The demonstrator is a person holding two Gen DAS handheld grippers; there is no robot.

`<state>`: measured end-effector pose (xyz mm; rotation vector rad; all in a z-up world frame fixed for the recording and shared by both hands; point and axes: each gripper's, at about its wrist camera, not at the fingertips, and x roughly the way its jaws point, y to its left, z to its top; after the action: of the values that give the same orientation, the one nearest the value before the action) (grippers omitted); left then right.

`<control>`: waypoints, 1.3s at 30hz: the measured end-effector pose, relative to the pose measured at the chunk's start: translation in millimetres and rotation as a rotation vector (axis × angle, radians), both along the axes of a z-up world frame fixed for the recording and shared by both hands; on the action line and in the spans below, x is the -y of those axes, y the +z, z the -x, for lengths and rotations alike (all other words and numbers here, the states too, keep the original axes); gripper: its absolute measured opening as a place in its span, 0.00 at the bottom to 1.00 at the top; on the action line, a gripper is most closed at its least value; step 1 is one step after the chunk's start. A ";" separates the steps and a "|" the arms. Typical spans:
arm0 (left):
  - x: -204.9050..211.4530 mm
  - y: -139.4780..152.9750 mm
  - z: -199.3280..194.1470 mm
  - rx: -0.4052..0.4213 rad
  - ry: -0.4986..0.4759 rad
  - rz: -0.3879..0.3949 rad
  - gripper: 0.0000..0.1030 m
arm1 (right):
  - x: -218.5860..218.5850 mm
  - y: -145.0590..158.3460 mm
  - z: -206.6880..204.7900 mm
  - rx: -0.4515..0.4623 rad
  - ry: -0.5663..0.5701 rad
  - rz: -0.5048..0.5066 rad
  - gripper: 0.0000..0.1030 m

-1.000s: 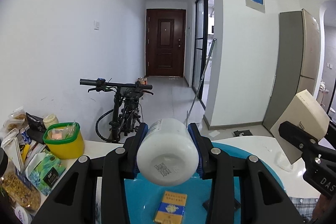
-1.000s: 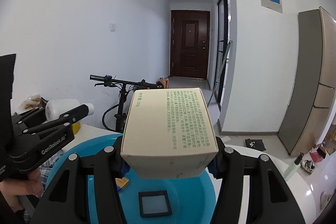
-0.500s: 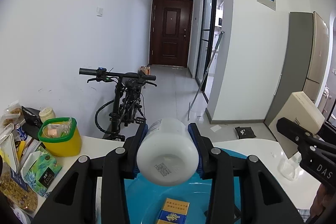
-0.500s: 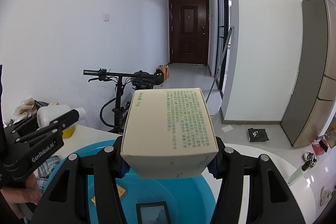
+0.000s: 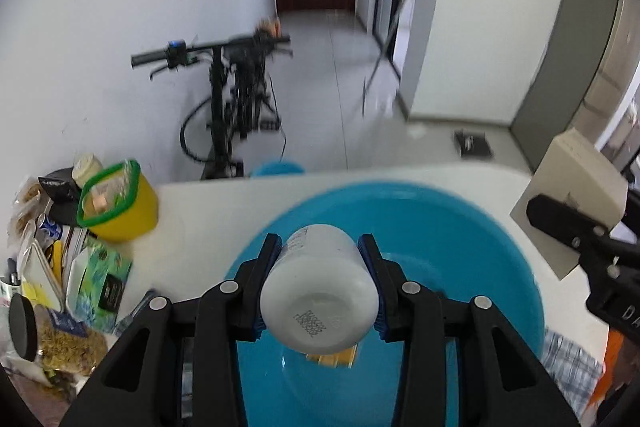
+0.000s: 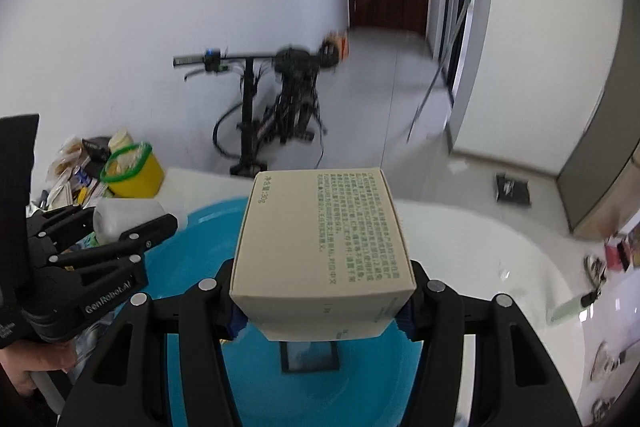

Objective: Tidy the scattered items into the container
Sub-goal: 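Lower the white bottle into the basin with the left gripper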

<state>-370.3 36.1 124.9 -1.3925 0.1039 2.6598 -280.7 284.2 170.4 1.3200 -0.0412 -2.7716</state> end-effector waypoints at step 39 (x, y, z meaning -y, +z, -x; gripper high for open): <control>-9.9 -119.4 13.3 0.315 0.015 -0.037 0.40 | -9.6 -113.8 19.2 0.311 0.036 0.049 0.54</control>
<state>-383.7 46.0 5.6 -1.7826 0.0110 2.4017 -299.9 293.8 56.6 1.7054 -0.1002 -2.4932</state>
